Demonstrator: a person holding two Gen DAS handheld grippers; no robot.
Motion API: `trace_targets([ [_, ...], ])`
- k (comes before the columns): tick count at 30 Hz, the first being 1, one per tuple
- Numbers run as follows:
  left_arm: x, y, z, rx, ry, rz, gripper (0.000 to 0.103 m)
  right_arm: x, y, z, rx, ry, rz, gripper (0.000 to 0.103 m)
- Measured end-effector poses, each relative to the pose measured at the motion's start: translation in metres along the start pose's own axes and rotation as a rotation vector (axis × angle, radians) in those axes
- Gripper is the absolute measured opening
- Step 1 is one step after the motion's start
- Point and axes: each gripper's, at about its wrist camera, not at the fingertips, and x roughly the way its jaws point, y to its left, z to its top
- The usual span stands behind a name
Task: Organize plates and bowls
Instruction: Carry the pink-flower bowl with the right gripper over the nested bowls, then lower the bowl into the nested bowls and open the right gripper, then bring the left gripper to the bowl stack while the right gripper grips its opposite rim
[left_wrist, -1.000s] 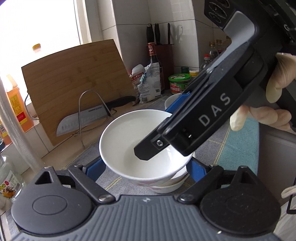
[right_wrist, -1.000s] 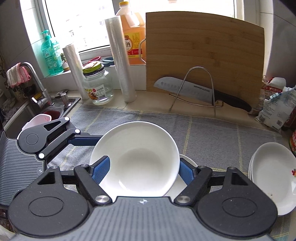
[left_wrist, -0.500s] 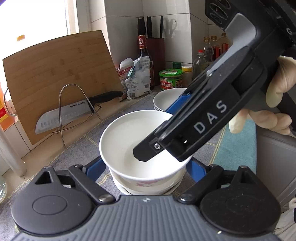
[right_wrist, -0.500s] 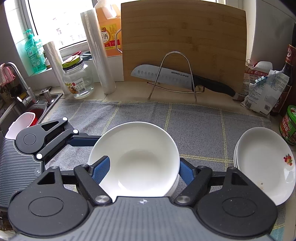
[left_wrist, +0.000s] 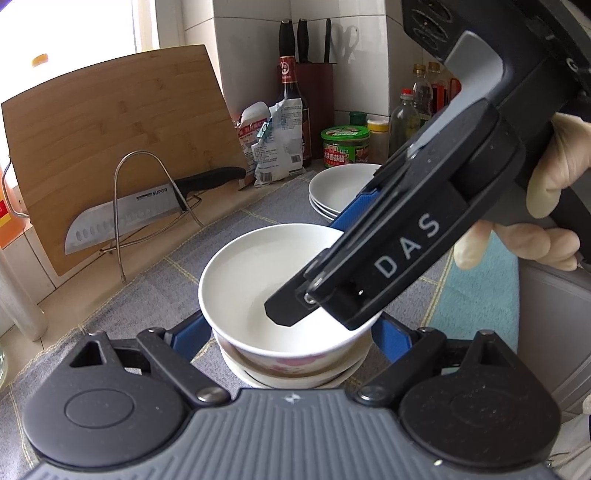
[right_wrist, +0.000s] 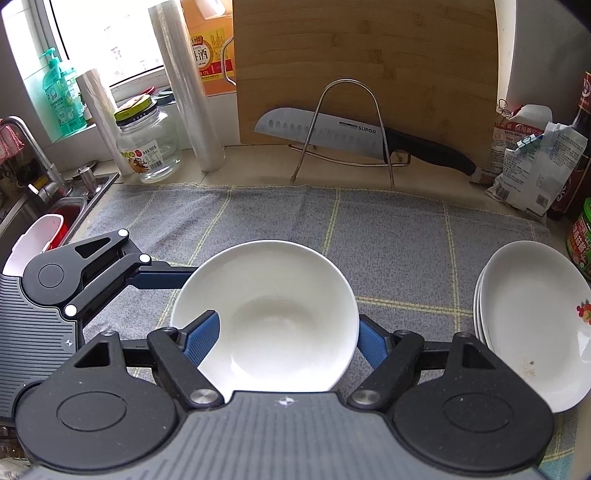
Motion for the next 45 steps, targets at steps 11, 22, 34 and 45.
trace_targets([
  [11, 0.001, -0.001, 0.0, 0.002, 0.01, 0.004, 0.093, 0.003, 0.0, 0.0, -0.006, 0.011, 0.007, 0.084],
  [22, 0.002, -0.002, -0.001, 0.0, 0.009, 0.008, 0.094, 0.003, 0.0, -0.002, -0.009, 0.01, 0.009, 0.084],
  [34, -0.019, 0.0, -0.003, -0.002, -0.041, 0.022, 0.1, -0.008, 0.001, -0.005, -0.005, -0.03, 0.026, 0.097],
  [45, -0.022, 0.02, -0.03, -0.082, 0.054, 0.016, 0.1, -0.045, -0.004, -0.023, -0.054, -0.105, -0.015, 0.103],
])
